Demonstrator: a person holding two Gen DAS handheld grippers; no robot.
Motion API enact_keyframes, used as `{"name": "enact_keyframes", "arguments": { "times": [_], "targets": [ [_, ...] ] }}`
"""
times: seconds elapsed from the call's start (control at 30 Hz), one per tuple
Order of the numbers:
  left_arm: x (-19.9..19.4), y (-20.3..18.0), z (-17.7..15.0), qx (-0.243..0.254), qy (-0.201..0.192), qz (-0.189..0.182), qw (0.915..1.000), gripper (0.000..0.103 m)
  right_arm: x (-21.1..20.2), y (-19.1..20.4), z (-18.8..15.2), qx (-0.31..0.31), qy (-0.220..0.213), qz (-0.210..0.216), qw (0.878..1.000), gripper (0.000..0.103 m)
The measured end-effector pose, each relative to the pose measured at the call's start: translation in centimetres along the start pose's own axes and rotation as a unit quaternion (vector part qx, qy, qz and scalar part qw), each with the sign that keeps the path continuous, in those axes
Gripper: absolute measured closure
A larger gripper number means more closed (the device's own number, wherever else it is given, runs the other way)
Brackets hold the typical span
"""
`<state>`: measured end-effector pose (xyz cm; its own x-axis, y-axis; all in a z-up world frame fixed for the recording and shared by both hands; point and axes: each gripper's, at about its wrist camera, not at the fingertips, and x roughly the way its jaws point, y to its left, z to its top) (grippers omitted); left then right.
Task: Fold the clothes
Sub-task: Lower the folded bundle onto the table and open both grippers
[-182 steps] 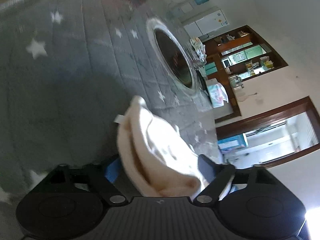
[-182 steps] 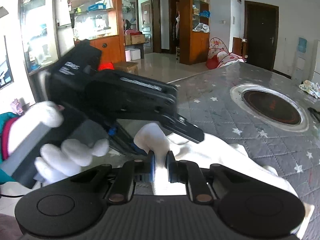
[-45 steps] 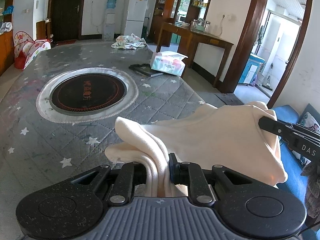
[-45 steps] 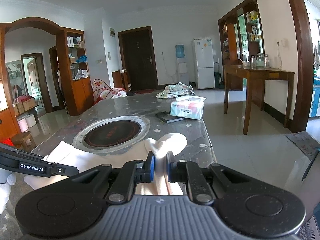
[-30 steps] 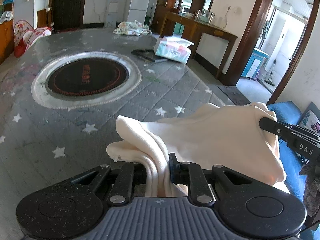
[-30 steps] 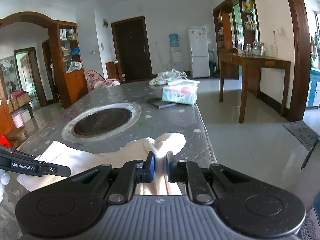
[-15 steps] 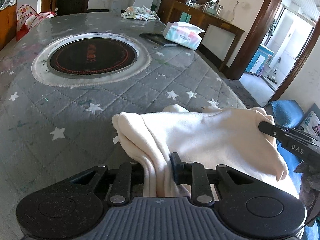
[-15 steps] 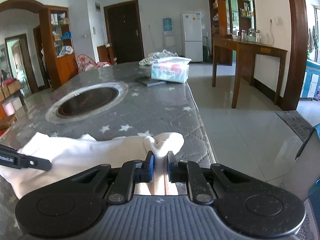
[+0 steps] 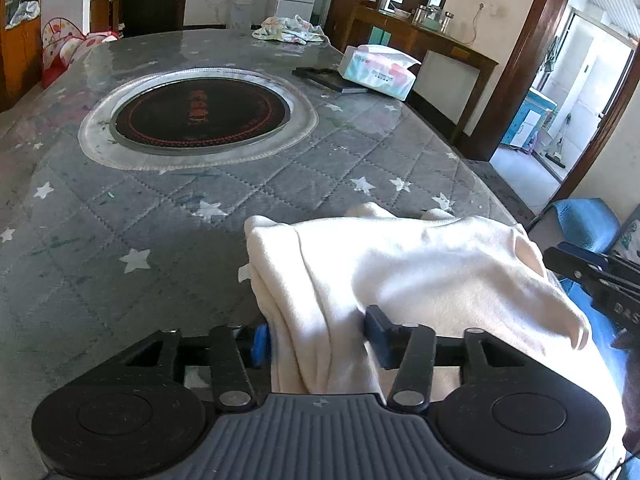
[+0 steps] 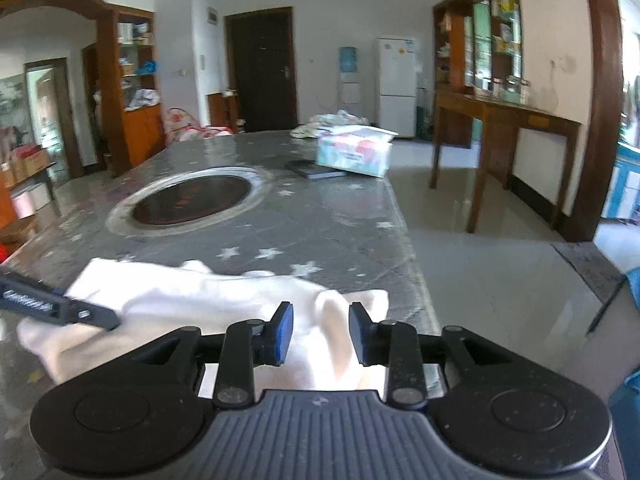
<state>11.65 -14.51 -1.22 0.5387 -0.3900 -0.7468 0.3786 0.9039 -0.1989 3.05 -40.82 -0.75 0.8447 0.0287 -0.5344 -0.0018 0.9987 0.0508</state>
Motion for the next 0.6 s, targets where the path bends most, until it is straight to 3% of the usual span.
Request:
{"name": "enact_keyframes", "arguments": {
  "times": [0.17, 0.47, 0.6],
  "targets": [
    [-0.2, 0.2, -0.4, 0.006, -0.007, 0.006, 0.9999, 0.039, -0.4, 1.2, -0.9, -0.015, 0.017, 0.035, 0.999, 0.072],
    [-0.7, 1.1, -1.0, 0.018, -0.022, 0.036, 0.9990, 0.023, 0.0, 1.0, -2.9, -0.032, 0.047, 0.034, 0.998, 0.072],
    [-0.8, 1.2, -1.3, 0.027, -0.026, 0.040, 0.9985, 0.022, 0.0, 1.1, -3.0, -0.036, 0.048, 0.033, 0.998, 0.071]
  ]
}}
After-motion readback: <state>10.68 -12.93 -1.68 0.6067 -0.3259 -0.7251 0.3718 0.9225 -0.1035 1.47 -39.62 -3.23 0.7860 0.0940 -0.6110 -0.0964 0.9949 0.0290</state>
